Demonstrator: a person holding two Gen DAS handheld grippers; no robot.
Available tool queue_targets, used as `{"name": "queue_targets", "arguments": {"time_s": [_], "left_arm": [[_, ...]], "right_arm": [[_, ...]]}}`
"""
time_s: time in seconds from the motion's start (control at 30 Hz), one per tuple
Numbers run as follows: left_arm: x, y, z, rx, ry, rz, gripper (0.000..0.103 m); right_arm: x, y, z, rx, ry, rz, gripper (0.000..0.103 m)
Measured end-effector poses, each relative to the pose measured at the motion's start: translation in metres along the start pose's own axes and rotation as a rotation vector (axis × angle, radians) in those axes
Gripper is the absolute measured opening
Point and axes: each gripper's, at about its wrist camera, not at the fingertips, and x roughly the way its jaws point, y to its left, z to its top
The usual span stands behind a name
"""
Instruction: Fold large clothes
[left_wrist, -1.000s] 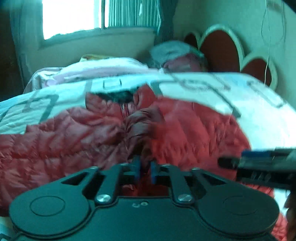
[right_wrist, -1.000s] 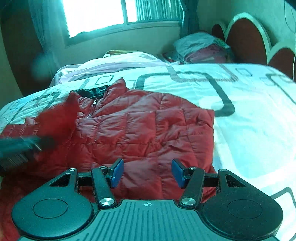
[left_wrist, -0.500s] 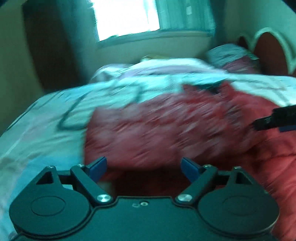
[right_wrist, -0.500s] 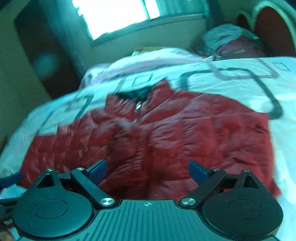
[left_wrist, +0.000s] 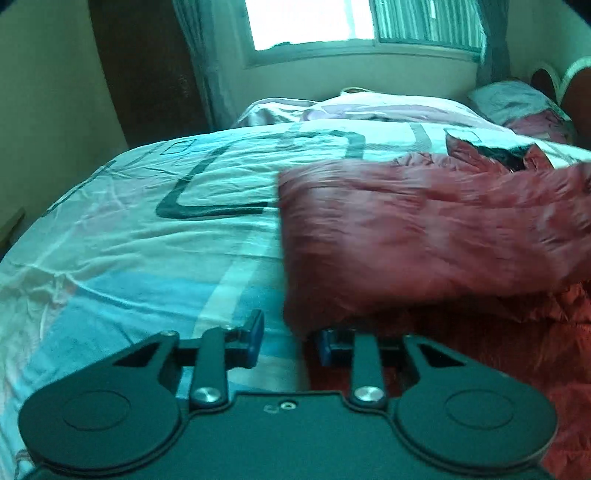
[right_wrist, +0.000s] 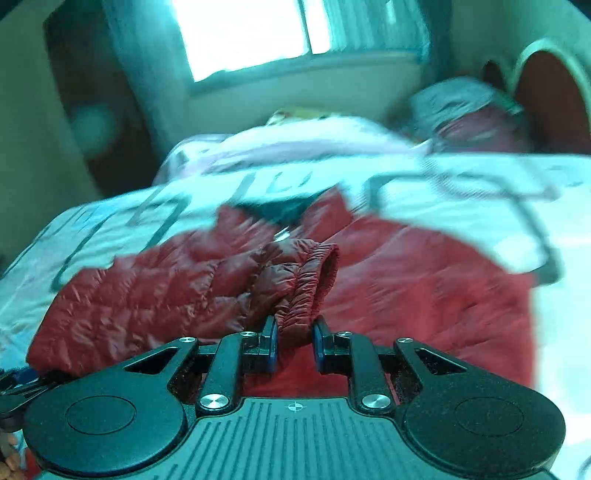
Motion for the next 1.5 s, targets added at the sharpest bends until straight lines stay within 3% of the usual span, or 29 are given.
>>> {"name": "queue_targets", "arguments": {"time_s": [0.13, 0.3, 0.43, 0.57, 0.73, 0.87, 1.07, 1.1, 1.17, 1.2, 1.3, 1.33, 1.4, 1.5], "left_arm": [[0.001, -0.009, -0.003, 0.033, 0.001, -0.013, 0.012], [0.008, -0.008, -0.002, 0.013, 0.025, -0.025, 0.008], [0.009, -0.008, -0.002, 0.019, 0.035, -0.029, 0.008], [0.007, -0.009, -0.002, 0.055, 0.04, -0.035, 0.008], [-0.017, 0.012, 0.003, 0.026, 0.014, -0.075, 0.021], [-0.035, 0.028, 0.011, -0.024, -0.023, -0.083, 0.02], [-0.023, 0.003, 0.04, -0.011, -0.058, -0.125, 0.021], [-0.018, -0.003, 0.045, -0.007, -0.057, -0.133, 0.021], [-0.007, -0.012, 0.049, 0.005, -0.057, -0.137, 0.021], [-0.003, -0.016, 0.052, 0.012, -0.061, -0.137, 0.021], [0.009, -0.029, 0.059, 0.033, -0.065, -0.144, 0.021], [0.014, -0.034, 0.061, 0.042, -0.066, -0.144, 0.021], [0.021, -0.042, 0.063, 0.058, -0.067, -0.142, 0.021], [0.033, -0.048, 0.065, 0.071, -0.064, -0.131, 0.021]], "right_arm": [[-0.012, -0.034, -0.007, -0.002, 0.015, -0.088, 0.018], [-0.018, -0.063, -0.024, 0.087, 0.045, -0.098, 0.018], [-0.019, -0.069, -0.03, 0.078, 0.036, -0.169, 0.018], [-0.004, -0.076, -0.041, 0.058, 0.124, -0.232, 0.018], [-0.021, -0.076, -0.038, 0.046, 0.071, -0.25, 0.019], [-0.038, -0.073, -0.025, 0.068, -0.022, -0.246, 0.019], [-0.027, -0.06, -0.004, 0.05, -0.047, -0.229, 0.02], [-0.026, -0.058, -0.001, 0.051, -0.054, -0.229, 0.024], [-0.023, -0.053, 0.002, 0.048, -0.074, -0.231, 0.076], [-0.021, -0.049, 0.003, 0.03, -0.084, -0.227, 0.08], [-0.005, -0.035, 0.003, -0.049, -0.062, -0.197, 0.076], [0.003, -0.031, 0.004, -0.063, -0.044, -0.197, 0.064], [0.019, -0.03, 0.003, -0.063, -0.008, -0.183, 0.053], [0.039, -0.033, -0.002, -0.087, 0.029, -0.209, 0.053]]}}
